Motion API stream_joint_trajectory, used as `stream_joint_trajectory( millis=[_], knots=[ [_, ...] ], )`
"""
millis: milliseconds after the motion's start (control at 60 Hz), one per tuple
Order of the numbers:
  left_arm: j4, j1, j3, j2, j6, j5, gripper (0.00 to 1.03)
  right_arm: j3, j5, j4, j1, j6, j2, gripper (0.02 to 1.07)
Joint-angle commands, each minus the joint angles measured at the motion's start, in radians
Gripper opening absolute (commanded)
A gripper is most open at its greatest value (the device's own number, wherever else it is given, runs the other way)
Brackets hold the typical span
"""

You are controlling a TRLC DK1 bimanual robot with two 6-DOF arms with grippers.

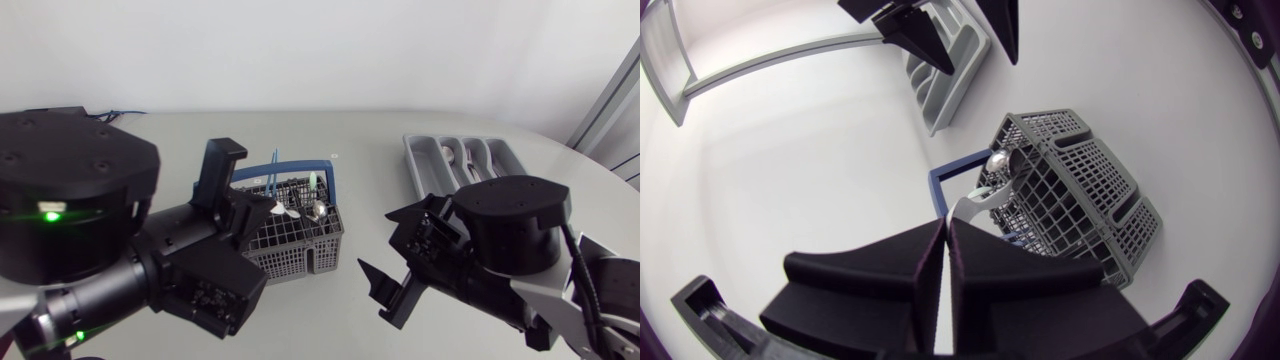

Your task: Unload the cutlery basket into the drawer organizer.

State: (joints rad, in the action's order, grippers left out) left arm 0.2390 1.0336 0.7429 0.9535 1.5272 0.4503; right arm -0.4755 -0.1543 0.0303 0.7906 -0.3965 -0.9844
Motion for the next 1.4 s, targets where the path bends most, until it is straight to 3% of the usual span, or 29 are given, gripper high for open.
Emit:
stream_joint_trajectory(
  millis=[0,133,583,900,1100,1133,1383],
  knots=[
    [0.011,0.014,0.047,-0.021,0.024,0.007,0.08,0.026,-0.005,0.003,0.009,0.005,0.015,1.01],
    [0.014,0.020,0.081,0.013,-0.064,-0.005,0.08,0.023,-0.005,0.003,0.009,0.010,0.027,1.01],
    [0.097,0.005,0.339,0.320,-0.680,-0.085,0.10,0.009,-0.079,0.005,0.009,0.016,0.210,1.00],
    [0.287,-0.107,0.619,0.484,-1.046,-0.297,0.11,-0.011,-0.145,-0.092,0.027,0.022,0.211,0.89],
    [0.379,-0.161,0.714,0.553,-1.173,-0.423,0.11,-0.009,-0.215,-0.185,0.041,-0.015,0.164,0.86],
    [0.393,-0.170,0.730,0.567,-1.194,-0.441,0.11,-0.008,-0.217,-0.201,0.044,-0.019,0.147,0.80],
    [0.439,-0.198,0.790,0.613,-1.268,-0.516,0.11,0.023,-0.297,-0.317,0.099,-0.087,0.092,0.63]
  ],
)
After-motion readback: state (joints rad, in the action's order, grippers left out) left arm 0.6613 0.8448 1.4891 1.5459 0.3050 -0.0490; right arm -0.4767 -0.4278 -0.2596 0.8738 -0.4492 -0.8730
